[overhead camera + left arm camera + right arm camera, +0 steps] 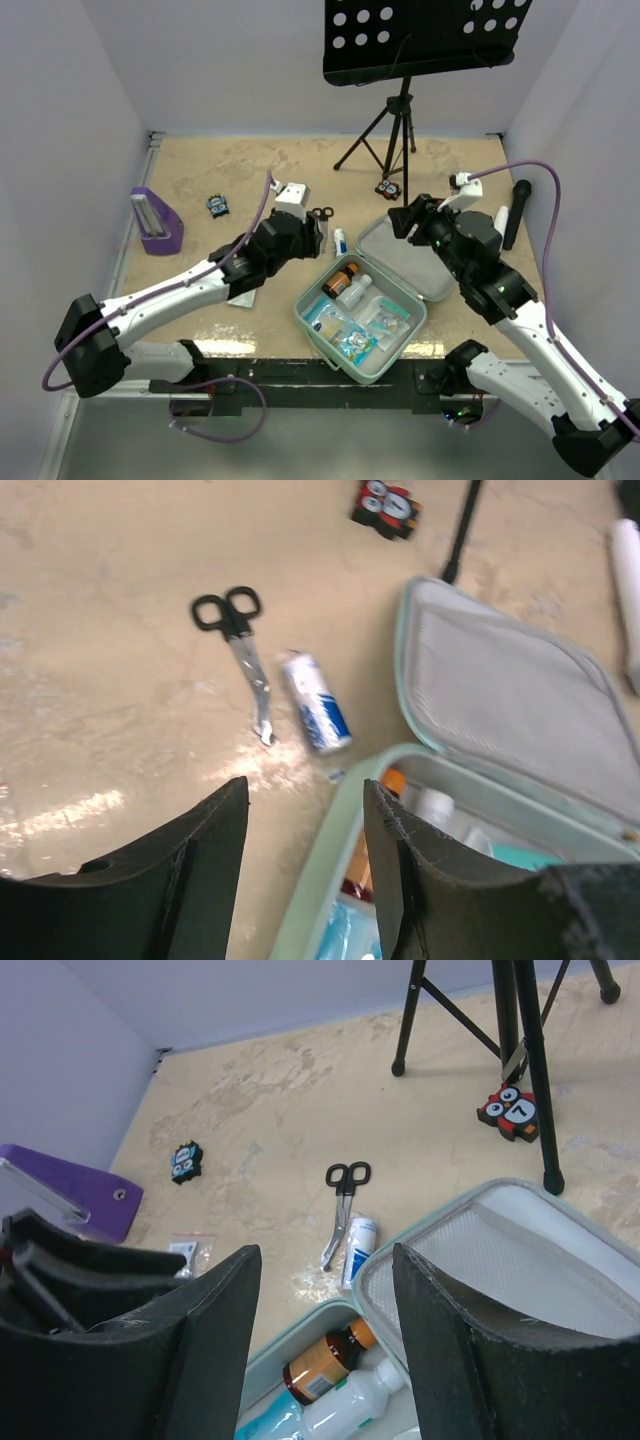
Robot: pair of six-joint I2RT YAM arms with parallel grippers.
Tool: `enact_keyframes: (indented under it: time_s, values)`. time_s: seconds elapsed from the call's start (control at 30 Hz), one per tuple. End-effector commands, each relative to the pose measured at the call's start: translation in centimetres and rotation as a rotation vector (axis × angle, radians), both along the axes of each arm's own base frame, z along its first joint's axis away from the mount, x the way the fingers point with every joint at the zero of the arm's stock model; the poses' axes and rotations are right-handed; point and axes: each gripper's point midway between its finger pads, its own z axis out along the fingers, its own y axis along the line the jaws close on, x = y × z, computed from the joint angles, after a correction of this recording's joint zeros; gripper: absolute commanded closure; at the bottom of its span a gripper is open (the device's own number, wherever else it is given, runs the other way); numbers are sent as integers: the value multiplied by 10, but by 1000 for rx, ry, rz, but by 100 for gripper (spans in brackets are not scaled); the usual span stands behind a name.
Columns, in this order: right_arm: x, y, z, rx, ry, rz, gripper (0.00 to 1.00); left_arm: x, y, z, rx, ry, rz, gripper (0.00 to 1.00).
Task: Organize the medicine kit
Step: Move the scissors to the center of the board.
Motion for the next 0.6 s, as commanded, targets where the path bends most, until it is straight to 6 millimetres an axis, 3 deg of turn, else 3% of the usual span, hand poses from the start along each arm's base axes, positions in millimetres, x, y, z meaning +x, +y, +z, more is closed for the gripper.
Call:
enact_keyframes:
  time_s: [0.0, 0.27, 0.33, 0.4, 0.47, 0.57]
  values:
    - [2, 5, 4, 17, -26, 18, 40, 42, 30, -13, 74, 80, 238, 46]
    - [2, 11, 1, 8, -20, 50, 41, 109, 41, -36, 123, 116, 393, 46]
    - [1, 12, 0, 5, -19, 59, 41, 120, 38, -44, 124, 128, 404, 36]
    - [2, 14, -2, 1, -14, 65, 41, 132, 30, -55, 116, 142, 389, 32]
    - [2, 14, -4, -1, -10, 68, 41, 143, 19, -69, 123, 161, 366, 34]
    - [0, 14, -5, 4, -8, 69, 41, 161, 0, -85, 156, 181, 330, 46]
